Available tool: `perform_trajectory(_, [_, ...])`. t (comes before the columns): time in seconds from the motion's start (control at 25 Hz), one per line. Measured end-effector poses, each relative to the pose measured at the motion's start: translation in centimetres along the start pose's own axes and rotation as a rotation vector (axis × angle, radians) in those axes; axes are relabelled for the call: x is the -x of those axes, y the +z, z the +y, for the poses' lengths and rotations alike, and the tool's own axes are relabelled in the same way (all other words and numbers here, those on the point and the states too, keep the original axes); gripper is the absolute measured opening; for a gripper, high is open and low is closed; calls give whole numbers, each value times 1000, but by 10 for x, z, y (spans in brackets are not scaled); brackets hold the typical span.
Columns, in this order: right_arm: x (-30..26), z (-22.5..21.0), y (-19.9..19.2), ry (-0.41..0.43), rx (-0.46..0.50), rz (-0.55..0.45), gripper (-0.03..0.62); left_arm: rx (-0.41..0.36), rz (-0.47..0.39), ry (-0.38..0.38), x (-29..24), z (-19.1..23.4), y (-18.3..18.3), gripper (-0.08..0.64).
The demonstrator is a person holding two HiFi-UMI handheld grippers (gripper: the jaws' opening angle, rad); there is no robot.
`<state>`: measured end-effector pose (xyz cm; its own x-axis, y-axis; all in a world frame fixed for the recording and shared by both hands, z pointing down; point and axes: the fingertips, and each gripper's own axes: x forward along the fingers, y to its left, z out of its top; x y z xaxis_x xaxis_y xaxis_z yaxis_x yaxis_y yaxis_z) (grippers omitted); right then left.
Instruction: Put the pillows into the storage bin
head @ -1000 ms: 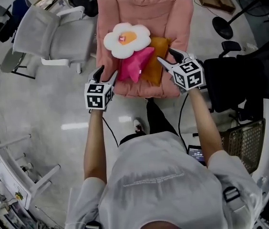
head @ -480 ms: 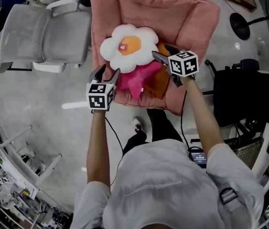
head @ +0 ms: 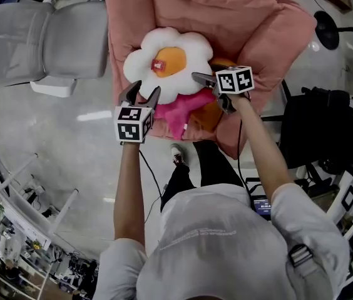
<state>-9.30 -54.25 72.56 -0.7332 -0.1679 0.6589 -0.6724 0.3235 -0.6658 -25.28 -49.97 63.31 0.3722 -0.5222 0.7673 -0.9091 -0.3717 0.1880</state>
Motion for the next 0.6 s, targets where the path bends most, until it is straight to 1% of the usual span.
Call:
perform_trajectory(0.12, [-11,-6,-6,11,-85,26,408,15,4,5,-3,2,-2,265])
perform_trajectory(0.28, [-24,-2,-12,61,-231,40,406,27,-6,32,0,6,-3,265])
perform_trajectory(0.36, [-25,1,-14,76,-277,41,367,28,-11,42,4,5,-3,265])
perform_trajectory(0.4, [-24,2,-14,73,-279,38,340,28,-15,45,6,5,-3,265])
perform_trajectory(0.48, [-20,6,-13,55,-250,29,289,28,-27,53,12,6,-1,264])
perform_trajectory(0.6, [-12,14,-7,30,-190,6,242,24,-41,60,23,10,2,262])
